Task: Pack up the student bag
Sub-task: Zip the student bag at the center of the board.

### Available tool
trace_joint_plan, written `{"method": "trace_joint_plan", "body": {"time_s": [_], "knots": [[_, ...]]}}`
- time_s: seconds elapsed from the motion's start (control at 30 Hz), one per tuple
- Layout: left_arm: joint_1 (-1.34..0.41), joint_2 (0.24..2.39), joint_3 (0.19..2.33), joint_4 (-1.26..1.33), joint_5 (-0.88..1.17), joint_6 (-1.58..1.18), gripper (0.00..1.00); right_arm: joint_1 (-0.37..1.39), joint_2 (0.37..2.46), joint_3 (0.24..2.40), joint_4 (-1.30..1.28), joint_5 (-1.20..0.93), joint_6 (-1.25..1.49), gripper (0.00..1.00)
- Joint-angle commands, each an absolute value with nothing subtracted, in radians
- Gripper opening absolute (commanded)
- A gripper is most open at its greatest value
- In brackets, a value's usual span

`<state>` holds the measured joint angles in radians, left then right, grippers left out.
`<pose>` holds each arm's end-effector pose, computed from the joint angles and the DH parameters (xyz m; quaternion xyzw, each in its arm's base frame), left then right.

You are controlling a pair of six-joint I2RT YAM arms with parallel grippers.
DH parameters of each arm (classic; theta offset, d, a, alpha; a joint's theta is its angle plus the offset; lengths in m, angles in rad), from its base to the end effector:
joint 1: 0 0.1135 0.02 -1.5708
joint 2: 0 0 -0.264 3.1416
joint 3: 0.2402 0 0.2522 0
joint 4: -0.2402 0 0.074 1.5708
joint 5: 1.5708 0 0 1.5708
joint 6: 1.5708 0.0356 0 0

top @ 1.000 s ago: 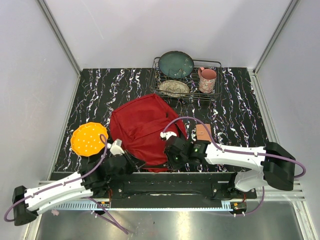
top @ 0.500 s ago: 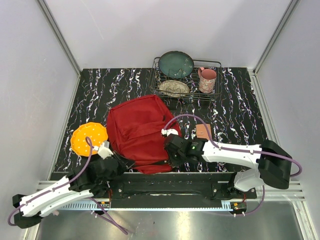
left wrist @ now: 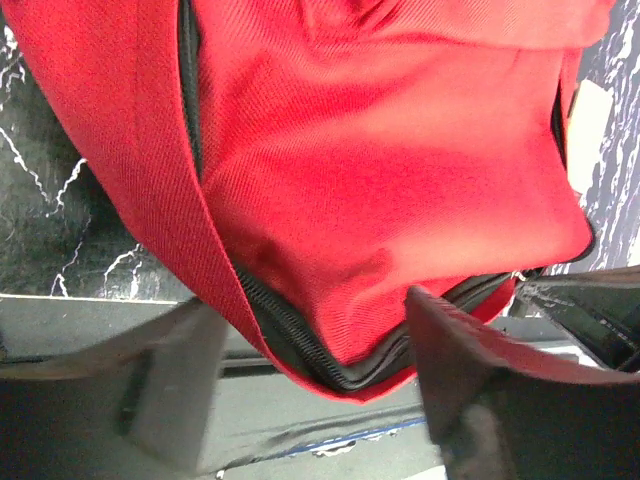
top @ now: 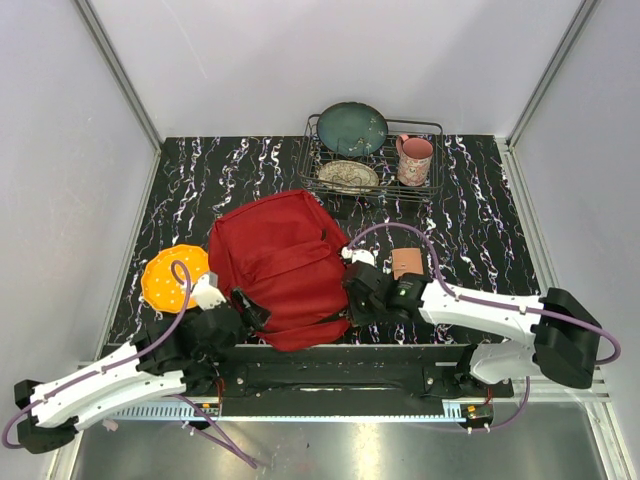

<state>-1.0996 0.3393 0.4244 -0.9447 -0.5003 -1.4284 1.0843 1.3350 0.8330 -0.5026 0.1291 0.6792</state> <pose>0.0509 -0.0624 0.2022 -0.2337 0.8819 -0.2515 0.3231 0.1259 0.2282 0.2127 -0.1751 0.9422 0.1758 0.2250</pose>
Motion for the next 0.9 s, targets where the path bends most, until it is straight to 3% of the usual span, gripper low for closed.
{"method": "trace_joint_plan", "body": {"time_s": [0.0, 0.1, 0.4, 0.67, 0.87], "knots": [[-1.091, 0.389, 0.502, -0.849, -0.531, -1.303, 0.89, 1.066, 1.272, 0.782, -0.408, 0.086, 0.675, 0.00], [-1.097, 0.524, 0.509, -0.642, -0.374, -1.206, 0.99, 1.066, 1.295, 0.778, -0.374, 0.068, 0.681, 0.00], [-1.262, 0.974, 0.701, -0.528, -0.365, -1.155, 0.99, 1.065, 1.287, 0.761, -0.354, 0.069, 0.704, 0.00], [-1.214, 0.950, 0.678, -0.614, -0.472, -1.152, 0.99, 1.065, 1.218, 0.707, -0.359, 0.069, 0.715, 0.00], [-1.068, 0.726, 0.520, -0.634, -0.442, -1.149, 0.98, 1.066, 1.259, 0.730, -0.380, 0.014, 0.703, 0.00]]}}
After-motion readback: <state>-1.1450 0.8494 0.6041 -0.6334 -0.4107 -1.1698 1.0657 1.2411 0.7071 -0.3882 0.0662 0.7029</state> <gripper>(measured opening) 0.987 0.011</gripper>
